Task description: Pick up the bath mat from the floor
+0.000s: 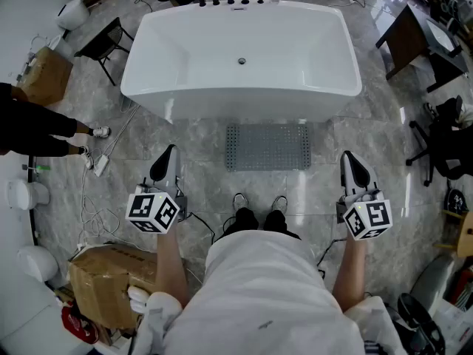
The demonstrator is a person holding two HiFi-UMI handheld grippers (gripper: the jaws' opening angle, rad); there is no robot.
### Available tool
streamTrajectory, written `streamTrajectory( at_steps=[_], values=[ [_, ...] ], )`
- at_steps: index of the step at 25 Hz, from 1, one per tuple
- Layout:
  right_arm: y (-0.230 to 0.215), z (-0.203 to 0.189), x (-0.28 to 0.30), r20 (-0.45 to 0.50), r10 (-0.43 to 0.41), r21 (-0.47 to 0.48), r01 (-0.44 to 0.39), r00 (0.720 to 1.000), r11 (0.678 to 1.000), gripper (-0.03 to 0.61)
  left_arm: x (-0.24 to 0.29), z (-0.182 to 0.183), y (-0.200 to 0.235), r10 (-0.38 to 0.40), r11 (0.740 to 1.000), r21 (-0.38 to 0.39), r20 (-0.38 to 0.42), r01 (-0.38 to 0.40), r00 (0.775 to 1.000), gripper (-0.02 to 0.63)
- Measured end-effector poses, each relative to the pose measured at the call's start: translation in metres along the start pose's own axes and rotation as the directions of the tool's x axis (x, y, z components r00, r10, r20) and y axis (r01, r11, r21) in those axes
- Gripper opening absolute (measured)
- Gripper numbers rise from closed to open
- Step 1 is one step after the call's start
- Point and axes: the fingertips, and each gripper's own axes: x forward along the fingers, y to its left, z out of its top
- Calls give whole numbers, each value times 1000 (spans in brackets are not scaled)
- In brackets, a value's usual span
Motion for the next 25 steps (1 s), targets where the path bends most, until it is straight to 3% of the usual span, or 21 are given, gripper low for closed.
streamTrajectory(
  at_steps=[9,14,25],
  values=[
    [2,-7,-3,-15,-44,18,44,999,999,6,-6,-1,4,-13,1000,0,2,13,1000,11],
    [9,-1,-3,26,-44,71,42,999,997,6,-10,-1,14,-17,1000,1,-1,17,1000,11],
    [39,-11,-5,-14,-104,54,105,994,993,7,-16,-10,37,-62,998,19,-30,63,998,11]
  ],
)
